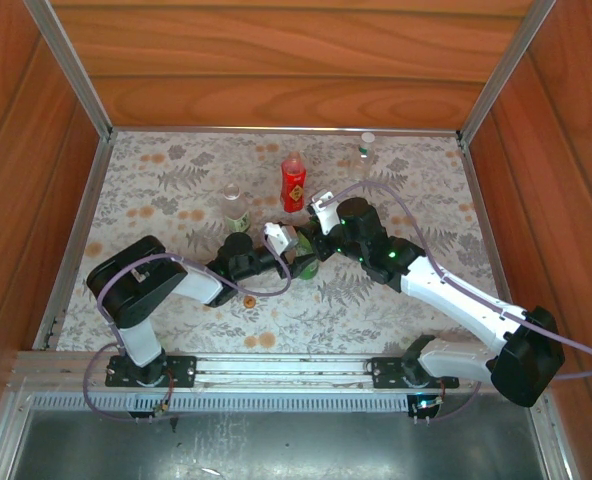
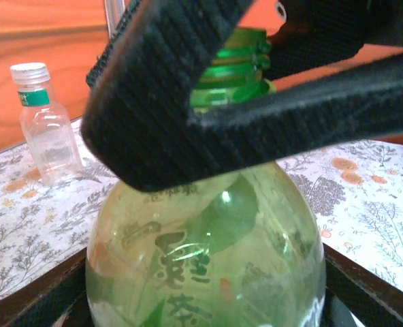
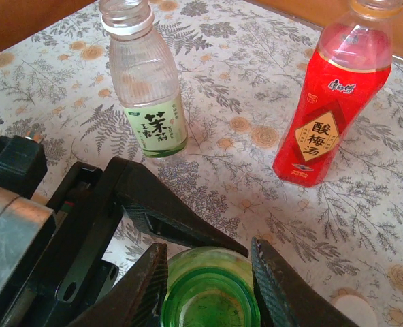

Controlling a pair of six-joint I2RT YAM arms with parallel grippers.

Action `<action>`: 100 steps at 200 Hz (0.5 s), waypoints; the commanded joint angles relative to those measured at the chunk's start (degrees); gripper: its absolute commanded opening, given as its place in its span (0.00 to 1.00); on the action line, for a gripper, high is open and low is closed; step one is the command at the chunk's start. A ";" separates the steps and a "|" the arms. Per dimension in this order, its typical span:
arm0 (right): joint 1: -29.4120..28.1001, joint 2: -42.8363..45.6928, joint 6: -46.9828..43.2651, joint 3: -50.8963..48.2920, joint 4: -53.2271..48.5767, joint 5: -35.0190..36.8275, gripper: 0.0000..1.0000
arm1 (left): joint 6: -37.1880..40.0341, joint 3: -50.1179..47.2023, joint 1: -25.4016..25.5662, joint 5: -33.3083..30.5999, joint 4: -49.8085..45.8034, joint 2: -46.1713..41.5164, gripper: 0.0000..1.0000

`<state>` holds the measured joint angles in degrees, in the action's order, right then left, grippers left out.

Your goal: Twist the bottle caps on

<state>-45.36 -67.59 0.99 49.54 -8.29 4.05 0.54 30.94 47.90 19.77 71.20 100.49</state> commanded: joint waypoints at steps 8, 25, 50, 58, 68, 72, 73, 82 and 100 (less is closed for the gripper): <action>-0.16 0.17 1.20 0.03 -1.72 0.34 0.30 | -0.93 1.47 0.70 1.24 2.44 0.59 0.75; -0.16 0.27 1.20 0.03 -1.80 0.43 0.31 | -0.83 1.49 0.70 1.41 2.45 0.51 0.71; -0.16 0.77 1.46 0.36 -1.78 0.63 0.37 | -0.78 1.15 0.70 1.74 2.45 0.50 0.65; -0.16 1.17 1.64 0.66 -1.80 0.61 0.42 | -0.77 0.85 0.71 1.68 2.45 0.49 0.65; -0.16 1.85 1.65 0.81 -1.73 0.36 0.51 | -0.54 0.50 0.57 1.51 2.44 0.27 0.65; -0.16 2.19 1.57 0.95 -1.68 0.12 0.54 | -0.47 0.32 0.60 1.50 2.45 0.09 0.65; -0.16 2.28 1.52 1.02 -1.66 0.05 0.55 | -0.41 0.29 0.61 1.50 2.45 0.03 0.65; -0.16 3.29 1.31 0.99 -1.25 -0.47 0.63 | -0.06 -0.10 0.47 1.48 2.45 -0.35 0.65; -0.15 6.26 1.38 -0.06 1.04 -0.96 0.72 | 0.15 -1.08 0.05 1.30 2.45 -1.11 0.65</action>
<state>-45.36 -65.87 2.00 49.54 -9.76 3.99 0.19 31.07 47.90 20.23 71.57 100.49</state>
